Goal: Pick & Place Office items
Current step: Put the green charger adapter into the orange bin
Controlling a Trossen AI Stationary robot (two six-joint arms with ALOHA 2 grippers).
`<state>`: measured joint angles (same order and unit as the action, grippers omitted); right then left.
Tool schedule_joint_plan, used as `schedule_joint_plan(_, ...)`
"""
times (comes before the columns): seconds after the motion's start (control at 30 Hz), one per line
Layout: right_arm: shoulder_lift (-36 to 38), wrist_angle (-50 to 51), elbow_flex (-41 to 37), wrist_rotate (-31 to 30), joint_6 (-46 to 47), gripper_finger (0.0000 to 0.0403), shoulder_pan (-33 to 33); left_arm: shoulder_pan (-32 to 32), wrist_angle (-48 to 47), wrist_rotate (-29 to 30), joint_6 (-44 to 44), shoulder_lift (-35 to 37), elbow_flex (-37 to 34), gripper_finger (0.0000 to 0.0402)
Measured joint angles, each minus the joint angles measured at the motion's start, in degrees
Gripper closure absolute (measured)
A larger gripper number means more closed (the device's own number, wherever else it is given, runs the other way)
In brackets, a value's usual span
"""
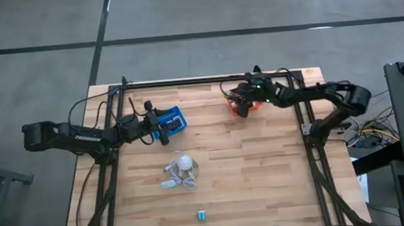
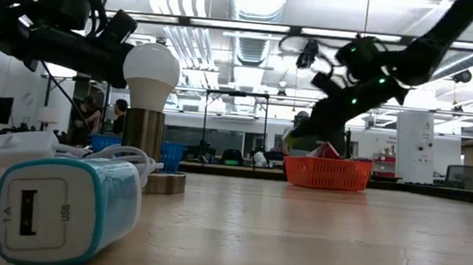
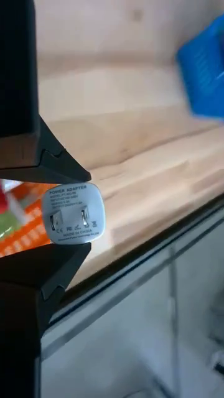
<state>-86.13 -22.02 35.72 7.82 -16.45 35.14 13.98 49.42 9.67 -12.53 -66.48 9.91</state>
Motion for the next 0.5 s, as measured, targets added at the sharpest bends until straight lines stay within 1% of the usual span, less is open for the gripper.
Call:
schedule_joint_plan(0.07, -1.6, 2.3, 1.8, -2.4, -0.1, 0.0282, 0.0, 0.0, -0.1, 0.0, -0.6, 0.0, 0.0, 0.0186)
schedule_joint_plan(0.17, -2.5, 6.2, 4.0, -3.5, -0.1, 0.0282, 0.0, 0.0, -0.1, 0.0, -0.8, 0.0, 0.0, 0.0186)
schedule_joint_plan(0.23, -2.5, 10.0, 5.1, -3.6, -0.1, 0.0282, 0.0, 0.0, -0.1, 0.0, -1.1, 0.0, 0.0, 0.0186)
schedule_joint_plan(0.37, -1.3, 15.2, 6.8, -7.2, -0.1, 0.0282, -0.1, 0.0, -0.1, 0.0, -2.1, 0.0, 0.0, 0.0186)
schedule_joint_plan(0.5, -0.9, 20.5, 8.2, -7.9, -0.3, 0.0282, -0.1, 0.0, -0.1, 0.0, -2.1, 0.0, 0.4, 0.0186)
